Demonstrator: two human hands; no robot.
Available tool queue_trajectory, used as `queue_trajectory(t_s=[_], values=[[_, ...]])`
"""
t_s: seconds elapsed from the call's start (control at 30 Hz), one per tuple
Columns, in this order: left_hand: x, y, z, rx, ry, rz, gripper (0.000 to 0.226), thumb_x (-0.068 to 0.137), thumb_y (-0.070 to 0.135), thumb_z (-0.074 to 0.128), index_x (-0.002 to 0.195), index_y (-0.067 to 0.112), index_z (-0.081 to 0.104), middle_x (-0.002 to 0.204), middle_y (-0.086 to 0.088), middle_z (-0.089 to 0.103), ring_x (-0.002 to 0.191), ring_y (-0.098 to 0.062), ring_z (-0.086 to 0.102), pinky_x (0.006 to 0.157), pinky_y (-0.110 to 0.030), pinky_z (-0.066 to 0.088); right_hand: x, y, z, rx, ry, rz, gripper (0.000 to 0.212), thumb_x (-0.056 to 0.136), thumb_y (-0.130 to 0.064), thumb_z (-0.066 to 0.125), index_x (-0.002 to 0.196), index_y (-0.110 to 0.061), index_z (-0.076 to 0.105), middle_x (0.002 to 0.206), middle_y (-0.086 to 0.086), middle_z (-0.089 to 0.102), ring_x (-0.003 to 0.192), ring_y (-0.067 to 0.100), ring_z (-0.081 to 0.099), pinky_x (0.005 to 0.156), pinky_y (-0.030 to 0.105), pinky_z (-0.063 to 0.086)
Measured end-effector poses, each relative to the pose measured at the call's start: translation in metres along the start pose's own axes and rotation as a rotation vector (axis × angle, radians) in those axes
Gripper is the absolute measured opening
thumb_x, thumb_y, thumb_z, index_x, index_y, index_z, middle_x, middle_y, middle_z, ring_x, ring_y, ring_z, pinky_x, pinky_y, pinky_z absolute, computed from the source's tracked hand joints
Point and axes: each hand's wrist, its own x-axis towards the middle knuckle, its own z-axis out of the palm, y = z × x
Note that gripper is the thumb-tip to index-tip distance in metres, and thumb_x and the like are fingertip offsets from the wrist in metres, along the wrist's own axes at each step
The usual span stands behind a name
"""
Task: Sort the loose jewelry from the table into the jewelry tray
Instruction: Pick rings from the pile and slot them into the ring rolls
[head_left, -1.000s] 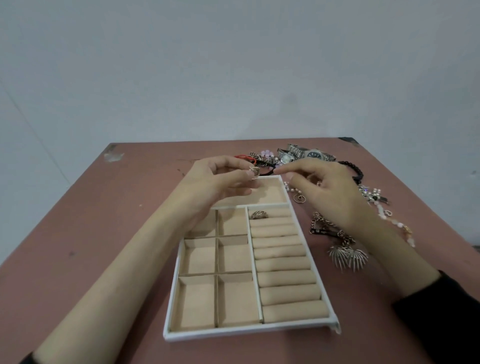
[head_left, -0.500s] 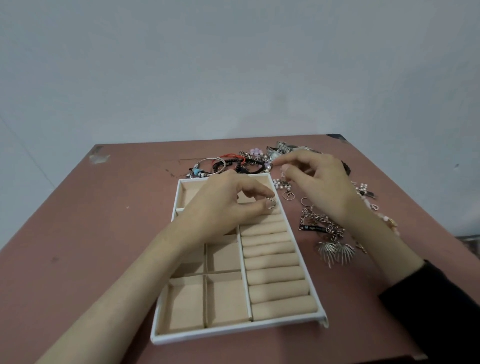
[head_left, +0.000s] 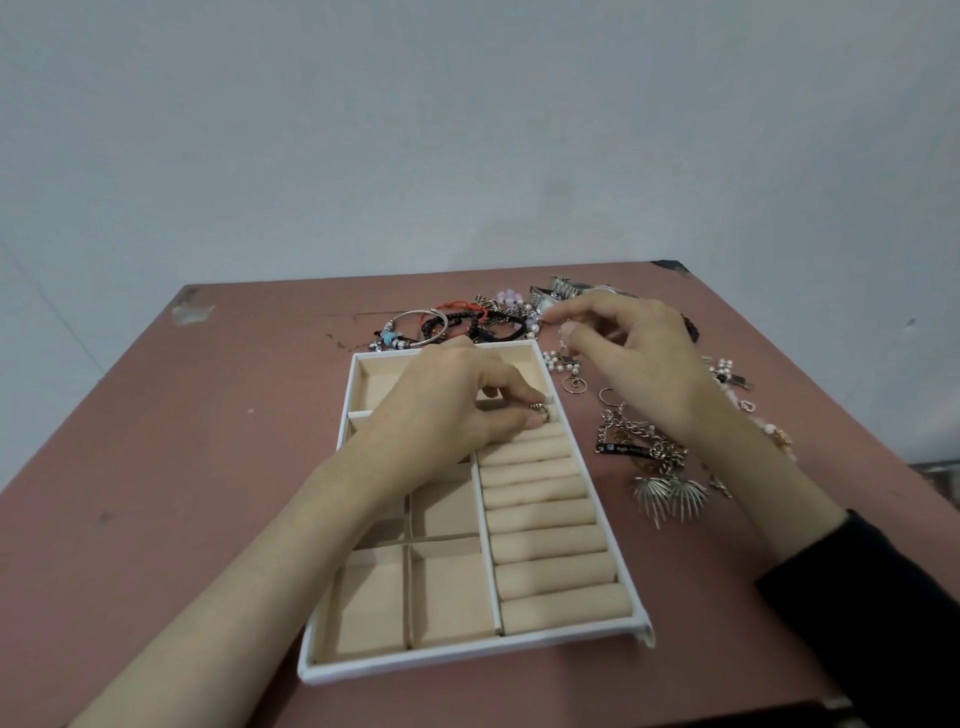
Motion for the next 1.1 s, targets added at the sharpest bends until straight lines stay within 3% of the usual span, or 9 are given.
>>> queue_trajectory(t_s=[0.07, 0.2, 0.33, 0.5, 0.67, 0.87, 0.97, 1.1], values=[[0.0, -0.002, 0.001, 0.026, -0.006, 0.023, 0.013, 0.076, 0.03, 0.074, 0.087, 0.024, 0.076, 0.078, 0.006, 0.07, 0.076, -0.006, 0.045, 0.068, -0.005, 0.031, 0.0, 0.0, 0.0, 0.005, 0.001, -0.003, 0.021, 0.087, -0.009, 0.057, 0.095, -0.021, 0.072, 0.083, 0.017, 0.066, 0.065, 0.017, 0.05, 0.056, 0.013, 0.039], [-0.001, -0.002, 0.002, 0.051, 0.0, 0.014, 0.011, 0.078, 0.031, 0.071, 0.086, 0.024, 0.076, 0.081, 0.009, 0.067, 0.084, -0.011, 0.046, 0.071, -0.008, 0.031, 0.002, 0.002, -0.002, 0.017, 0.018, -0.002, 0.022, 0.087, -0.009, 0.056, 0.093, -0.023, 0.071, 0.082, 0.015, 0.067, 0.081, 0.031, 0.062, 0.057, 0.012, 0.04], [-0.001, -0.002, 0.001, 0.056, -0.008, 0.007, 0.011, 0.078, 0.032, 0.071, 0.086, 0.026, 0.076, 0.082, 0.011, 0.066, 0.087, -0.012, 0.047, 0.074, -0.011, 0.032, 0.006, 0.006, -0.002, 0.035, 0.048, 0.019, 0.021, 0.087, -0.009, 0.057, 0.092, -0.024, 0.072, 0.062, -0.001, 0.058, 0.078, 0.032, 0.064, 0.049, 0.009, 0.034], [-0.001, -0.003, 0.002, 0.059, 0.011, 0.015, 0.011, 0.078, 0.03, 0.071, 0.086, 0.024, 0.076, 0.081, 0.009, 0.066, 0.086, -0.014, 0.048, 0.073, -0.01, 0.032, 0.009, 0.012, -0.01, -0.025, 0.057, 0.03, 0.018, 0.086, -0.012, 0.06, 0.091, -0.026, 0.071, 0.066, -0.006, 0.057, 0.057, 0.006, 0.049, 0.052, 0.008, 0.035], [-0.004, 0.001, 0.003, 0.088, 0.049, 0.052, 0.01, 0.081, 0.031, 0.067, 0.084, 0.024, 0.074, 0.078, 0.008, 0.068, 0.081, -0.011, 0.048, 0.07, -0.01, 0.033, 0.009, 0.019, -0.039, -0.297, -0.153, 0.075, 0.008, 0.081, -0.017, 0.069, 0.078, -0.025, 0.069, 0.065, -0.007, 0.06, 0.052, -0.008, 0.049, 0.051, 0.004, 0.035], [-0.003, 0.004, 0.002, 0.074, 0.08, -0.003, 0.014, 0.084, 0.031, 0.063, 0.095, 0.026, 0.07, 0.072, 0.021, 0.057, 0.082, -0.005, 0.049, 0.067, -0.007, 0.034, 0.007, 0.028, -0.046, -0.481, -0.253, 0.146, 0.008, 0.075, -0.02, 0.074, 0.069, -0.02, 0.068, 0.061, -0.007, 0.055, 0.062, 0.008, 0.052, 0.053, 0.022, 0.035], [-0.003, 0.004, 0.002, 0.073, 0.087, -0.007, 0.013, 0.085, 0.029, 0.063, 0.095, 0.025, 0.07, 0.07, 0.021, 0.055, 0.082, -0.002, 0.049, 0.066, -0.005, 0.033, 0.007, 0.03, -0.046, -0.524, -0.255, 0.153, 0.011, 0.074, -0.02, 0.073, 0.066, -0.021, 0.066, 0.059, -0.007, 0.053, 0.065, 0.012, 0.054, 0.06, 0.03, 0.044], [-0.003, 0.003, 0.002, 0.072, 0.105, -0.003, 0.013, 0.084, 0.028, 0.063, 0.095, 0.025, 0.071, 0.069, 0.022, 0.055, 0.078, 0.0, 0.048, 0.066, -0.004, 0.033, 0.008, 0.033, -0.046, -0.565, -0.213, 0.127, 0.015, 0.074, -0.018, 0.069, 0.064, -0.026, 0.061, 0.061, -0.011, 0.051, 0.066, 0.009, 0.05, 0.063, 0.03, 0.039]])
